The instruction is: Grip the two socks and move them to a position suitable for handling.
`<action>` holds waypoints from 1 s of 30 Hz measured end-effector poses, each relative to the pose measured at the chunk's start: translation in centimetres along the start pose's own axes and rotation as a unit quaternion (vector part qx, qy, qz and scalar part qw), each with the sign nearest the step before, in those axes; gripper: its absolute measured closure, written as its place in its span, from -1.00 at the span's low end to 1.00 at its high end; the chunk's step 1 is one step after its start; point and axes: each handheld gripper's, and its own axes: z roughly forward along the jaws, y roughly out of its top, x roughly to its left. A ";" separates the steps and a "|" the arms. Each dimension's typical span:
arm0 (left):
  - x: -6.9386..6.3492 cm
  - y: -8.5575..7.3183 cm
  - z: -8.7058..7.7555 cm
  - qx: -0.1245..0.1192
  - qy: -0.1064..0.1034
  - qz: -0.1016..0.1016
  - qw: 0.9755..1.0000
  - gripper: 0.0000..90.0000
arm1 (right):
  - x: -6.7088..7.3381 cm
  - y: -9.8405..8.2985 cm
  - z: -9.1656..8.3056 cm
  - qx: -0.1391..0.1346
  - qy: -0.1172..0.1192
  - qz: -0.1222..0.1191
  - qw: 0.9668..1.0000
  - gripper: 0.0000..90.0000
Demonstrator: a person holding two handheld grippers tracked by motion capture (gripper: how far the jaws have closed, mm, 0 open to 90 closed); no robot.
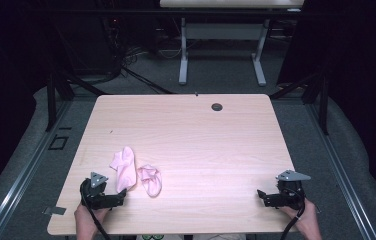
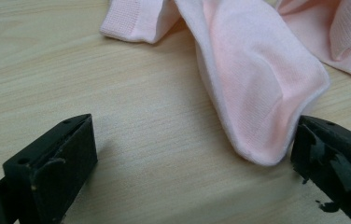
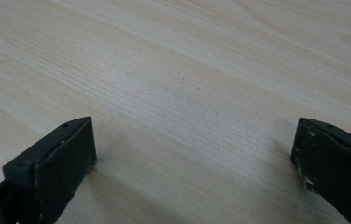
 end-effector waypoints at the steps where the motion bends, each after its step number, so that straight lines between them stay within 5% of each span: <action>1: 0.0 0.0 0.0 0.001 0.001 0.001 1.000 -1.00 | 0.0 0.0 0.0 0.001 -0.001 -0.002 1.000 -1.00; 25: -0.1 0.1 0.0 0.004 0.004 -0.008 1.000 -1.00 | 0.0 0.4 0.3 0.000 -0.018 0.019 1.000 -1.00; 30: 0.3 0.0 -1.3 0.003 0.003 -0.002 1.000 -1.00 | 0.0 0.4 0.3 0.000 -0.019 0.020 1.000 -1.00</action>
